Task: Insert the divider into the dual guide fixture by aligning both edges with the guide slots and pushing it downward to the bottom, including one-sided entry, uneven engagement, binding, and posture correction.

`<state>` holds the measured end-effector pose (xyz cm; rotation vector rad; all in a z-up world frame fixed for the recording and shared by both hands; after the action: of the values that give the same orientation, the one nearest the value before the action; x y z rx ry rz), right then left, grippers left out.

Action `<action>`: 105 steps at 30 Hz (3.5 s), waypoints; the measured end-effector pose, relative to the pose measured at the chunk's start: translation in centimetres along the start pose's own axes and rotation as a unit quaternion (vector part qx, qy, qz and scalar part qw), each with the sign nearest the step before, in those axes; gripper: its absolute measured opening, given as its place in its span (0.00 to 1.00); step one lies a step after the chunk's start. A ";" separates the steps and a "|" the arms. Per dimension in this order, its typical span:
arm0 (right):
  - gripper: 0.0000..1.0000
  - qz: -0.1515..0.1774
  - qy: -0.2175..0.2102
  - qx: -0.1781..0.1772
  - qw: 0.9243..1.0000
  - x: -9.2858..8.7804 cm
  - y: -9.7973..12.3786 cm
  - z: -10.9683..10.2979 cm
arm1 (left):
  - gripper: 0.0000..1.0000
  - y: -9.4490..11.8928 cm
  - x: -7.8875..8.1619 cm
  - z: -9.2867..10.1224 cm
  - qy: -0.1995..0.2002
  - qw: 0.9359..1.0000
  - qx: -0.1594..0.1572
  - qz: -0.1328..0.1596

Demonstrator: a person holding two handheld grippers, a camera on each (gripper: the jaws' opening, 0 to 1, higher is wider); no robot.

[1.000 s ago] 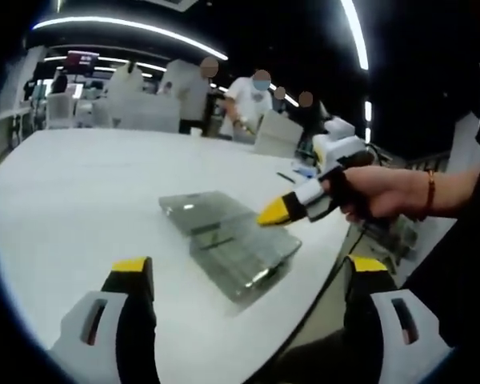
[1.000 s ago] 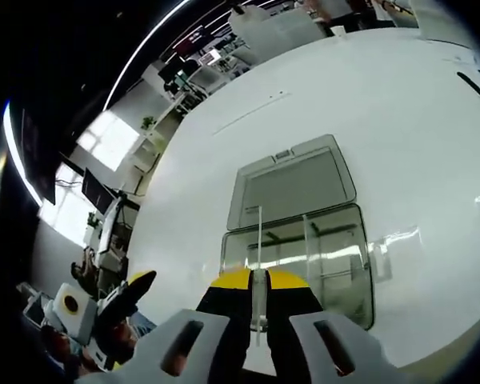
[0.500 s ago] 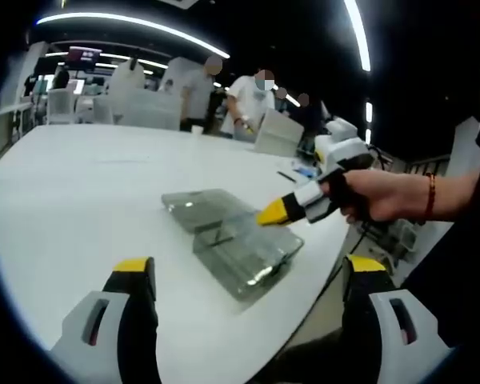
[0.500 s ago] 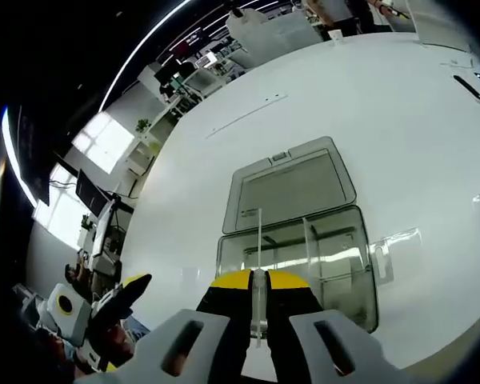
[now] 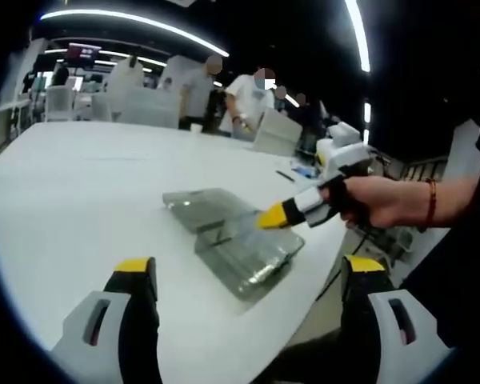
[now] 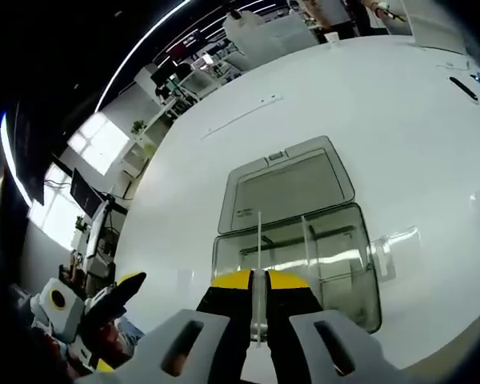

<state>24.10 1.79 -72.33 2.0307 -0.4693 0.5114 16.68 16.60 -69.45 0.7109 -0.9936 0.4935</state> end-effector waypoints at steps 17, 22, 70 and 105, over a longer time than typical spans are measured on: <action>0.00 0.047 0.058 -0.056 0.996 -0.4 0.0 -1.1 | 0.93 -0.1 0.2 -1.0 -0.010 0.999 -0.031 -0.016; 0.00 0.061 0.078 -0.070 0.993 -0.5 -0.1 -1.2 | 0.93 -0.1 0.3 -1.4 -0.008 0.999 -0.032 -0.015; 0.00 0.181 0.160 -0.075 0.967 1.5 1.3 -2.6 | 0.90 -0.4 0.0 -0.8 -0.016 0.997 -0.061 -0.037; 0.00 0.073 0.064 -0.061 0.993 0.4 1.1 -2.0 | 0.89 0.0 0.0 -0.7 -0.001 0.999 -0.049 -0.020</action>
<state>23.55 2.95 -70.48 1.8425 -0.5609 0.6819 17.14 17.11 -69.69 0.6424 -0.9967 0.4059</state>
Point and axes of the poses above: the point that each gripper's makers call its tool centre point, and the gripper's own axes: y roughly backward along the fingers, z roughly to its right, x roughly out of its top, the point moved 4 cm from there along y, roughly backward along the fingers
